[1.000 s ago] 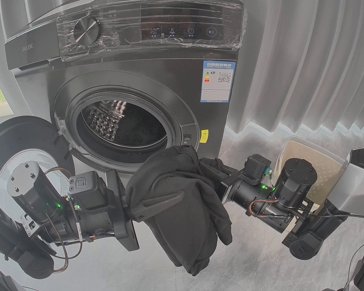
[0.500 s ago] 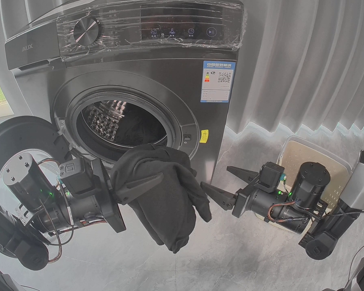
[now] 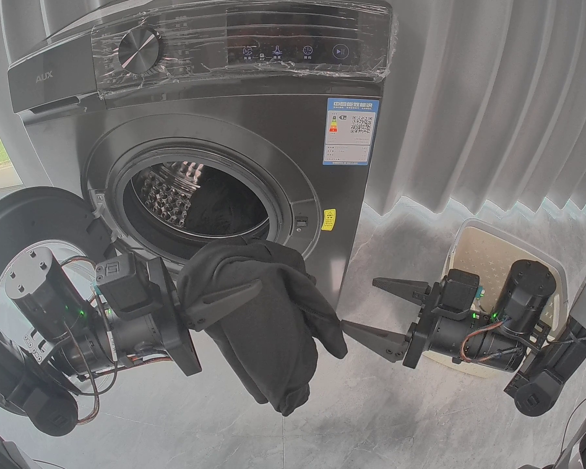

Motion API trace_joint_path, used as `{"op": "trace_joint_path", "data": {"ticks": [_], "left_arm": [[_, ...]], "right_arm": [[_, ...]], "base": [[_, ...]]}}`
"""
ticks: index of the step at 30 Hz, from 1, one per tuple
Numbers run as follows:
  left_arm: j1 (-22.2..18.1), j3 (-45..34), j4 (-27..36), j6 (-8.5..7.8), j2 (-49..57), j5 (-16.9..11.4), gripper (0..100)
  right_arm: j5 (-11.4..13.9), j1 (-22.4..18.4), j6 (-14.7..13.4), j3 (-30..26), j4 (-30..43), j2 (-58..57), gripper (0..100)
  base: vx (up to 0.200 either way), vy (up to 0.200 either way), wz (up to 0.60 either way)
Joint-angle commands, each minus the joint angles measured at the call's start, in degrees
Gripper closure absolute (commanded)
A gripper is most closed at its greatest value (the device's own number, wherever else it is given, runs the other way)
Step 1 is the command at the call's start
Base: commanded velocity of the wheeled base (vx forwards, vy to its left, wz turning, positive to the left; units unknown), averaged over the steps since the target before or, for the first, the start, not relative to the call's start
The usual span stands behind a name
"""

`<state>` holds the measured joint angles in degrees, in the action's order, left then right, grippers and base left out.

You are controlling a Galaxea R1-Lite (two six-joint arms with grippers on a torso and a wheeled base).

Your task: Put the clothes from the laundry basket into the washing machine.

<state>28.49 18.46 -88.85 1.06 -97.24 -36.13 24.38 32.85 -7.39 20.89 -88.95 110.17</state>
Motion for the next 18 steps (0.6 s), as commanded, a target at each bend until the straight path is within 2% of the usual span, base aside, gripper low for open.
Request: {"op": "trace_joint_path", "data": {"ticks": [1, 5, 8, 13, 18], "left_arm": [[2.10, -0.26, -0.10, 2.98, 0.04, -0.08, 100], [2.62, -0.26, -0.10, 3.86, 0.13, -0.34, 100], [3.94, -0.35, -0.10, 4.92, 0.13, -0.34, 100], [5.52, -0.35, -0.01, 4.92, 0.04, -0.08, 100], [5.61, -0.53, -0.01, 4.92, -0.23, 0.10, 100]], "right_arm": [[6.12, 0.28, 2.91, 0.73, 0.19, -1.18, 0], [6.64, 1.69, 3.34, 2.92, 0.19, 0.14, 0], [6.64, 4.32, 3.43, 5.47, 0.19, 1.63, 0], [6.03, 7.84, 3.52, 9.95, 0.19, 5.85, 0], [5.06, 10.65, 3.34, 11.71, 0.19, 8.22, 0]], "base": [[0.000, 0.000, 0.00], [0.000, 0.000, 0.00], [0.000, 0.000, 0.00], [0.000, 0.000, 0.00], [0.000, 0.000, 0.00]]}}
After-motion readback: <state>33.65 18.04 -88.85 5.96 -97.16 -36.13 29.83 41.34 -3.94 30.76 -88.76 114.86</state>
